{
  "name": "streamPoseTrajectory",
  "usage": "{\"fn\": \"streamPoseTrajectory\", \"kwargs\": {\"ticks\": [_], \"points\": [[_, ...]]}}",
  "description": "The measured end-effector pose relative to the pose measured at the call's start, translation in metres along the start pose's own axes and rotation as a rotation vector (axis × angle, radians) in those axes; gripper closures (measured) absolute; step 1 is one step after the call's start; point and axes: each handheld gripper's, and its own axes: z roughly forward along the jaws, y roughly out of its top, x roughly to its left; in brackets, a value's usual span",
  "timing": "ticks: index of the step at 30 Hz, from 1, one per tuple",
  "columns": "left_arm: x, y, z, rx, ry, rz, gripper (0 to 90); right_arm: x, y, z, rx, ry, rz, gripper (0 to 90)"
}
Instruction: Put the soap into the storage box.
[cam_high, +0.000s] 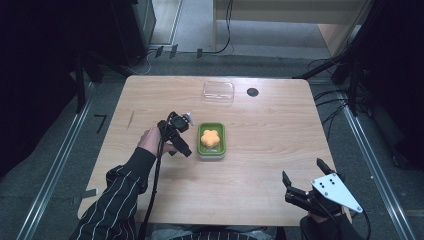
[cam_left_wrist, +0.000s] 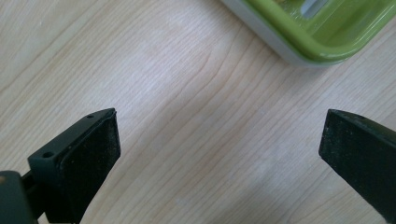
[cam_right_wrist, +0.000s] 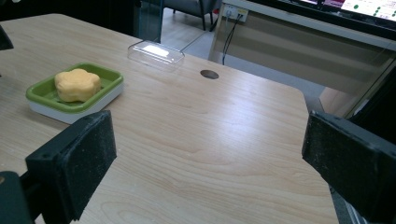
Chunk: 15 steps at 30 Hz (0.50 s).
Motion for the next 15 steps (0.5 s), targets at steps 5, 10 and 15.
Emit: {"fn": "streamPoseTrajectory", "kwargs": {"ticks": [5, 10, 15], "points": [[0.0, -0.009, 0.002, 0.004, 0.001, -0.016, 0.0, 0.001, 0.001, 0.003, -0.004, 0.01, -0.004, 3.3], [0.001, -0.02, 0.002, 0.015, 0.003, -0.028, 0.0, 0.003, 0.002, 0.005, -0.004, 0.021, -0.005, 3.4], [0.0, -0.034, 0.007, 0.044, 0.001, -0.043, 0.0, 0.004, 0.003, 0.006, -0.009, 0.027, -0.006, 3.3]]}}
